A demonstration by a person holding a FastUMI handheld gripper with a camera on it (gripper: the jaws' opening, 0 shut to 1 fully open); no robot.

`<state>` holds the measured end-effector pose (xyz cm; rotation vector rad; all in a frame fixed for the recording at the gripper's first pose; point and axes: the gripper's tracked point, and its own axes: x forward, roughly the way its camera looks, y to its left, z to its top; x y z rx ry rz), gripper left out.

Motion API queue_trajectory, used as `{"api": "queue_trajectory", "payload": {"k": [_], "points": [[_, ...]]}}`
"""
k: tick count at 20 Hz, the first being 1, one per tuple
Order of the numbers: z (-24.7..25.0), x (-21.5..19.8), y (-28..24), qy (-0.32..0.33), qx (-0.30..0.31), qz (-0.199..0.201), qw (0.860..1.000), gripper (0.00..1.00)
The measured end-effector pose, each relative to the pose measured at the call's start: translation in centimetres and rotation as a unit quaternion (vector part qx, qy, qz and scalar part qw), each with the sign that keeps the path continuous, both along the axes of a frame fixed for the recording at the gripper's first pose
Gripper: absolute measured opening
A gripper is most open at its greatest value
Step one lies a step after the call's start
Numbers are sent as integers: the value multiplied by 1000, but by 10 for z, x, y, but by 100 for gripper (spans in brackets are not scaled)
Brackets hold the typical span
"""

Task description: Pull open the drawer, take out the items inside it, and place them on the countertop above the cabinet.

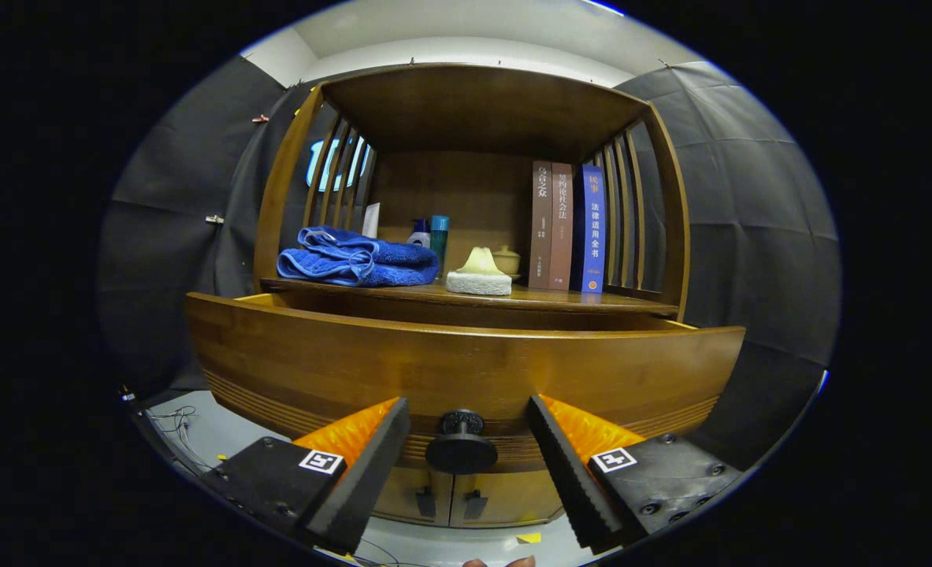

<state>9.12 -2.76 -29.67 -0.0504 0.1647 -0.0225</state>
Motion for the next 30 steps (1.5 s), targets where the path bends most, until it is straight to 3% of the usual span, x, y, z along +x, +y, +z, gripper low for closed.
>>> {"api": "queue_trajectory", "payload": {"k": [17,26,30], "points": [[-15,92,0,31,-4,-5,1000,99],[-14,93,1,38,-11,-5,999,99],[19,77,5,21,-12,2,1000,99]]}}
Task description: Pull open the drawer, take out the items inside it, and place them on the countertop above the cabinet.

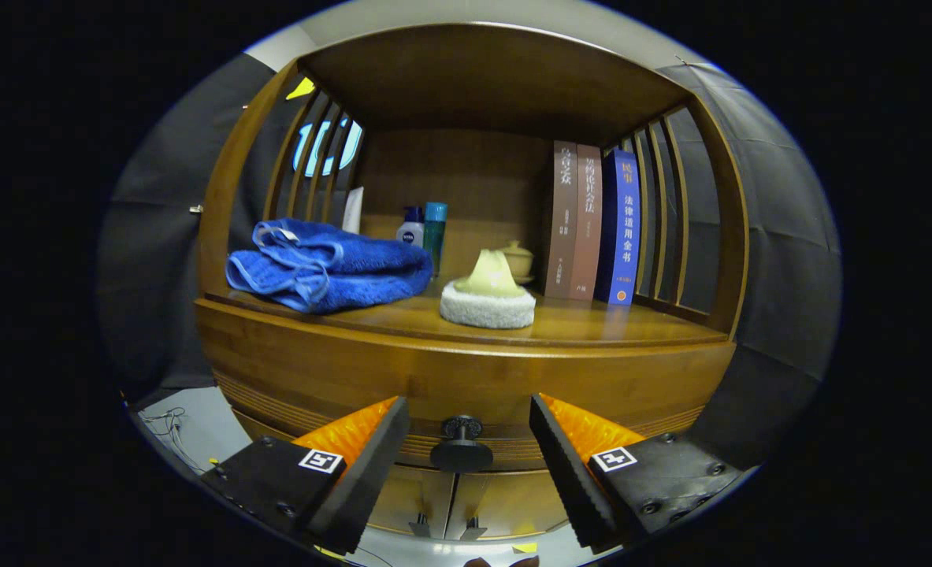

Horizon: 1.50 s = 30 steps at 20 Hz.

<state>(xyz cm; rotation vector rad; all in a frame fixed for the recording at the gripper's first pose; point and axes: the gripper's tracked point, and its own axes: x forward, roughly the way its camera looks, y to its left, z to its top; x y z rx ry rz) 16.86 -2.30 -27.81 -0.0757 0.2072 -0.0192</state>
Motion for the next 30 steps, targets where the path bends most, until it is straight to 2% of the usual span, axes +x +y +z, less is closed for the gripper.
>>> {"api": "queue_trajectory", "payload": {"k": [6,13,19,21,24,30], "points": [[80,-44,16,-26,12,23,999,99],[160,-90,26,-19,63,25,998,99],[215,-126,22,-38,67,17,997,98],[228,-138,19,-44,66,13,997,99],[242,-158,27,-51,66,30,996,98],[254,-173,35,-59,75,47,994,98]]}}
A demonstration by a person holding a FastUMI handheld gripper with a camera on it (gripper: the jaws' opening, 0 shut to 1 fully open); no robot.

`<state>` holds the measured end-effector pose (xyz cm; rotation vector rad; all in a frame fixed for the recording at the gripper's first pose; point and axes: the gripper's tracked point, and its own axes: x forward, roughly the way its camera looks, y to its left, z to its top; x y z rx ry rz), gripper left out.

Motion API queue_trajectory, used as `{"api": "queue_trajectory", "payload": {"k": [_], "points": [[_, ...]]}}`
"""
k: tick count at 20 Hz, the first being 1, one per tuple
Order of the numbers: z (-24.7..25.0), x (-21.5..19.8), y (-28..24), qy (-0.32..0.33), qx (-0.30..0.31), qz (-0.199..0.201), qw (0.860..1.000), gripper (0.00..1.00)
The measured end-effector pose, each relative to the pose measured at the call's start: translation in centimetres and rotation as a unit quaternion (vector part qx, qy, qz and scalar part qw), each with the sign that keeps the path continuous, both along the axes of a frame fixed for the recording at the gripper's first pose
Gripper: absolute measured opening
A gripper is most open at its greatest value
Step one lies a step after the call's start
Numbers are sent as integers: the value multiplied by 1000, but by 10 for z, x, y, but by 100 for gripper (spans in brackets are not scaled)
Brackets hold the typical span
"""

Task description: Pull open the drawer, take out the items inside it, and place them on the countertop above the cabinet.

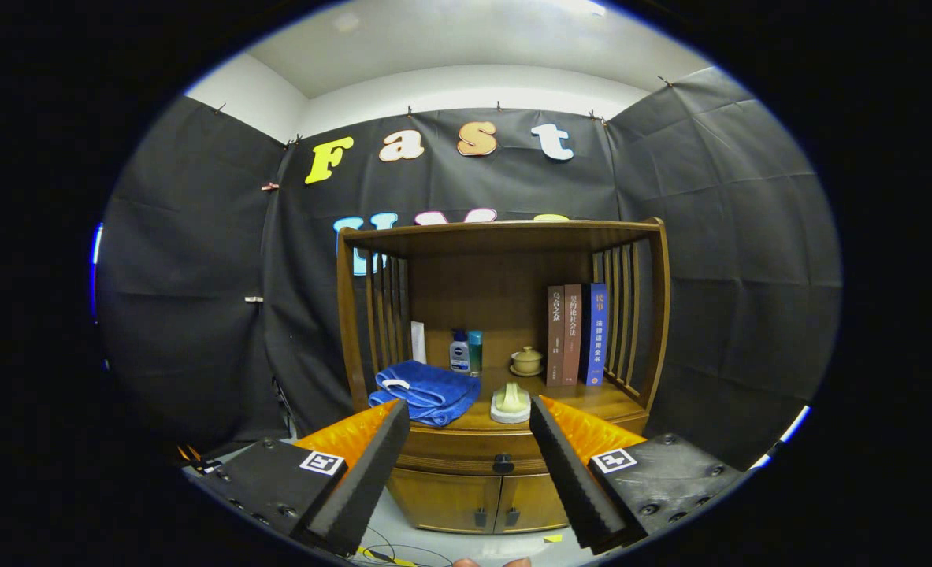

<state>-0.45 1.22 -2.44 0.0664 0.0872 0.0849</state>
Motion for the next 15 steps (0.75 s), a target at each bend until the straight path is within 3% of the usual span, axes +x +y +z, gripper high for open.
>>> {"api": "queue_trajectory", "payload": {"k": [15], "points": [[-5,-3,3,3,0,2,1000,98]]}}
